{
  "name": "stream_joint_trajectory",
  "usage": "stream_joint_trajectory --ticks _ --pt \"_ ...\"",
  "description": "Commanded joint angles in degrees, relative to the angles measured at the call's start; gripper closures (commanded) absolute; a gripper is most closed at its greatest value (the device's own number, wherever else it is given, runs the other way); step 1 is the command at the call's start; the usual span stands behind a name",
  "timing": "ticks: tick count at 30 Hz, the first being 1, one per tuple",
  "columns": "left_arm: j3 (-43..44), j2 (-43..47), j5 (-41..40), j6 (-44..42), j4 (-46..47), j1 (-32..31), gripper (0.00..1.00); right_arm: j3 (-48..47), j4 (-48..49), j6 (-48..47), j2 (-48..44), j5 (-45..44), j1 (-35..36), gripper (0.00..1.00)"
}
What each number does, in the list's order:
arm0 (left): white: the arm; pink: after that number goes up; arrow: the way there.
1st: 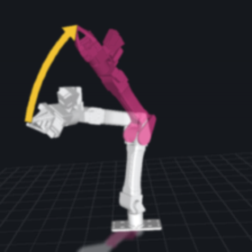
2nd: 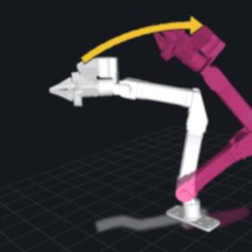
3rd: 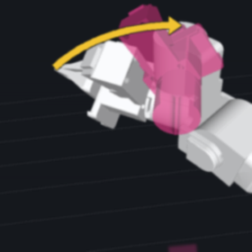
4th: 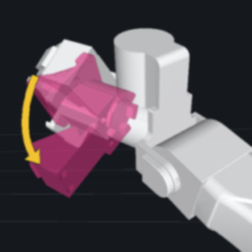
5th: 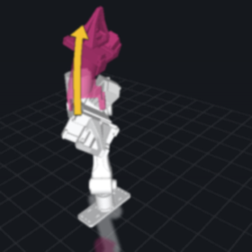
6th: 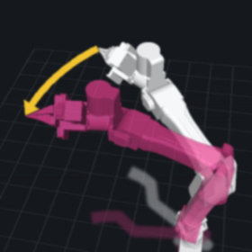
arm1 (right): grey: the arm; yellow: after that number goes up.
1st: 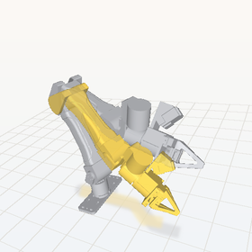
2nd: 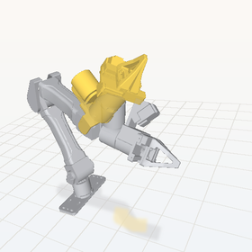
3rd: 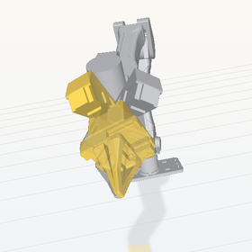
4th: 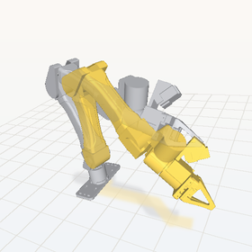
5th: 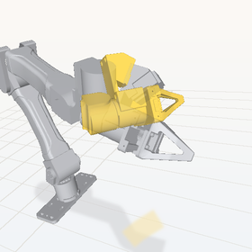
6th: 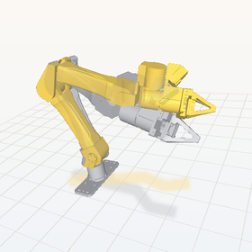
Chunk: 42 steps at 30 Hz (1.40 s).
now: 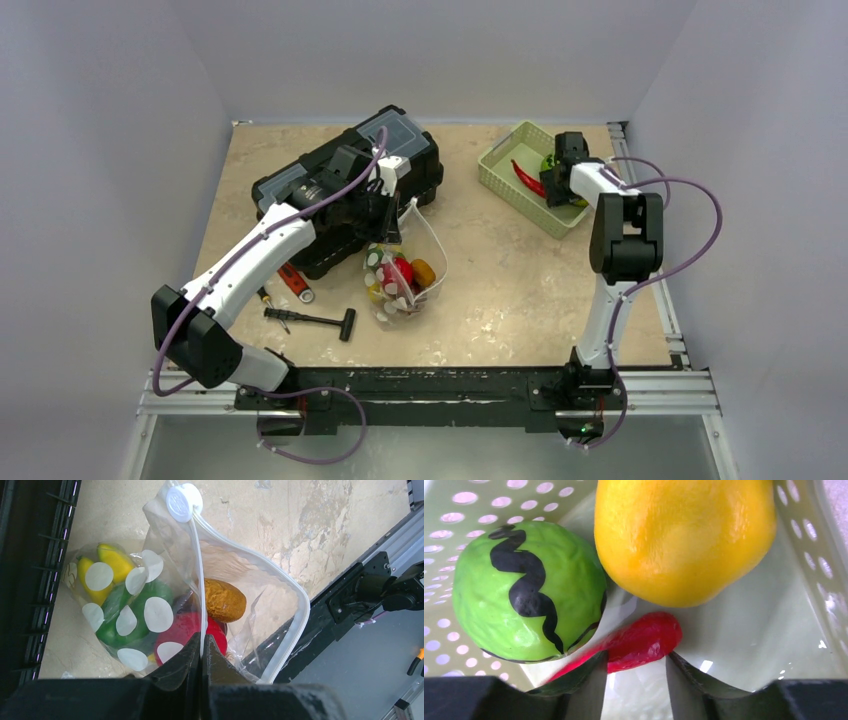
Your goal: Place the food in the zip-top bag and seal the zipper
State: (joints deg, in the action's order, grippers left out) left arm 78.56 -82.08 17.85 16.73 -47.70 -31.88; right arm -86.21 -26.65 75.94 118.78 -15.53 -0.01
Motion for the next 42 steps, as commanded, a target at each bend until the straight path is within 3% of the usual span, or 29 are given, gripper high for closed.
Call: stream_joint_trajectory --ticks 1,5,8,14,20,23,24,27,29,36,42 --pt "2.47 -0.06 1.18 -0.49 0.34 0.39 1.0 -1.03 -0.12 0.75 0.19 -2.11 0.19 0.62" --pt "2.46 -0.14 1.18 -0.47 0.4 0.38 1.0 0.14 1.92 -0.73 -2.75 -2.13 0.18 0.79" --pt "2.38 -0.1 0.89 -0.55 0.29 0.39 1.0 -0.66 2.99 -3.35 -4.89 -2.93 0.18 0.99" --pt "2.46 -0.63 -0.58 -1.07 0.02 0.36 1.0 -2.16 3.57 -10.97 -10.9 -6.41 0.19 1.0" --pt "2.39 -1.17 -1.28 -1.26 -0.17 0.35 1.0 6.51 14.39 -20.03 -22.07 -7.61 0.19 1.0" --pt "2.38 -1.19 -1.57 -1.35 -0.37 0.27 1.0 7.26 13.84 -21.7 -23.8 -8.77 0.19 1.0" --pt "2.38 -1.05 -1.58 -1.35 -0.39 0.29 1.0 6.89 11.98 -21.38 -23.73 -9.15 0.19 0.97" --pt "2.22 -0.5 -1.81 -1.39 -0.34 0.25 1.0 7.54 10.71 -21.75 -22.79 -8.14 0.19 0.69" --pt "2.14 -0.23 -2.09 -1.44 -0.37 0.26 1.0 7.28 9.44 -21.61 -21.13 -6.99 0.18 0.58" --pt "2.38 -0.41 -1.19 -1.36 -0.1 0.27 1.0 1.99 2.61 -19.44 -12.52 -5.99 0.79 0.39" --pt "2.64 -0.38 -0.61 -1.26 -0.17 0.26 1.0 -1.63 0.3 -18.83 -7.02 -7.49 1.84 0.38"
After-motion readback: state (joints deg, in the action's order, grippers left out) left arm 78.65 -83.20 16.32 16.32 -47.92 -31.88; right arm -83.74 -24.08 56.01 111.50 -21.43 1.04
